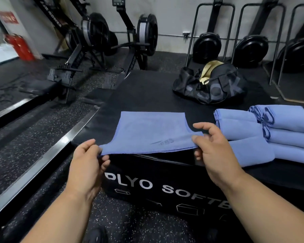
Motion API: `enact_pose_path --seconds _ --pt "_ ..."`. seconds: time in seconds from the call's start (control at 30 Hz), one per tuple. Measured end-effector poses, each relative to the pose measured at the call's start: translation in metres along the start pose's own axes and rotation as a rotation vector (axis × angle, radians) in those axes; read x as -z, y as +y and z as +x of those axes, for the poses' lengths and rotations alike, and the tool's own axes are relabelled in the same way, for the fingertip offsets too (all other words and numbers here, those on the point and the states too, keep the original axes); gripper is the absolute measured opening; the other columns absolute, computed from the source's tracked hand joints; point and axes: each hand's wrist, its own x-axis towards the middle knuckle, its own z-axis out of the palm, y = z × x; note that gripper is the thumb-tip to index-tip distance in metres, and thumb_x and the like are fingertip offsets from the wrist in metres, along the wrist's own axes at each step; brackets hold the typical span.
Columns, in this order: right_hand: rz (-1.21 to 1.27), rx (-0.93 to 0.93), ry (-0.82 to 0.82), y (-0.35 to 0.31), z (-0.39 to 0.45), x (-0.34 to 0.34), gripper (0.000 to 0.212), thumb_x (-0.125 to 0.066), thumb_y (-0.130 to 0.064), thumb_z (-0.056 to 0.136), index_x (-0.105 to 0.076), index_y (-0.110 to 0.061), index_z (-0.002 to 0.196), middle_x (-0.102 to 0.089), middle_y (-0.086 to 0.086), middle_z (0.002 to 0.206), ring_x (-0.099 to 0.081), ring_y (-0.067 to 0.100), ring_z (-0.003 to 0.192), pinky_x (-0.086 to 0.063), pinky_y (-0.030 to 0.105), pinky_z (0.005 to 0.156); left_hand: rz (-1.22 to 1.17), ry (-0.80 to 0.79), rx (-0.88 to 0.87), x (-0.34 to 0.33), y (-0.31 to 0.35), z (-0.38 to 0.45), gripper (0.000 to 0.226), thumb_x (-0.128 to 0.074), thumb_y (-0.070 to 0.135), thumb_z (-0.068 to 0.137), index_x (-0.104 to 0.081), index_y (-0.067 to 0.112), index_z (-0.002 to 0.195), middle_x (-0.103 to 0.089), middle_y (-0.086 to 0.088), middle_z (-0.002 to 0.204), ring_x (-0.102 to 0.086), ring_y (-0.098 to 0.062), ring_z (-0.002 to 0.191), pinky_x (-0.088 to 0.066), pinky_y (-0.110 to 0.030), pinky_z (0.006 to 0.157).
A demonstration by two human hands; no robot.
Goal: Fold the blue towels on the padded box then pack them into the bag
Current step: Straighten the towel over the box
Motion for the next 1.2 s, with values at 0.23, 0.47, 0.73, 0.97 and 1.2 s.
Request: enact_pose_path --seconds 0.23,0.47,0.73,0.97,1.2 --pt "0.346 -0.221 -0.076 -0.067 -0.066 0.007 0.031 -0.054 0.000 0.100 -0.067 -0.019 0.121 -0.048 -0.003 0.069 -0.037 0.008 0.046 -0.031 0.020 0.043 -0.054 -0.053 -0.034 0.021 0.079 -0.063 0.020 -0.052 0.007 0.099 -0.070 0.013 0.101 -0.059 0.002 0.071 -0.052 -0.004 0.054 -0.046 -0.014 0.048" --pt "0.214 -0.296 -0.147 -0.115 -0.114 0.035 0.035 -0.052 -0.001 0.097 -0.071 -0.021 0.119 -0.052 -0.004 0.066 -0.038 0.006 0.042 -0.031 0.018 0.037 0.015 -0.050 0.021 0.042 0.110 -0.117 0.013 -0.054 0.007 0.101 -0.066 0.009 0.102 -0.053 -0.005 0.076 -0.051 -0.008 0.052 -0.046 -0.015 0.040" --pt "0.189 -0.253 -0.239 -0.129 -0.168 0.034 0.021 -0.058 0.000 0.094 -0.075 -0.011 0.101 -0.047 -0.001 0.059 -0.032 0.008 0.046 -0.024 0.018 0.040 0.208 -0.197 -0.099 0.058 0.118 -0.170 0.022 -0.052 0.002 0.092 -0.055 0.018 0.077 -0.049 0.001 0.063 -0.043 -0.012 0.054 -0.039 -0.023 0.051" --pt "0.116 -0.111 -0.496 -0.137 -0.204 0.015 0.015 -0.062 -0.002 0.096 -0.069 -0.015 0.101 -0.051 -0.002 0.066 -0.038 0.010 0.051 -0.030 0.022 0.052 0.229 -0.468 -0.273 0.055 0.125 -0.207 0.042 -0.074 0.014 0.071 -0.064 0.014 0.112 -0.061 0.001 0.083 -0.061 -0.013 0.080 -0.054 -0.033 0.079" --pt "0.178 -0.073 -0.634 -0.138 -0.225 -0.006 0.010 -0.065 -0.007 0.099 -0.064 -0.016 0.103 -0.058 0.000 0.073 -0.053 0.013 0.056 -0.042 0.023 0.054 0.183 -0.734 -0.242 0.048 0.112 -0.234 0.051 -0.083 0.011 0.073 -0.058 0.012 0.117 -0.063 -0.003 0.081 -0.063 -0.013 0.076 -0.056 -0.026 0.071"
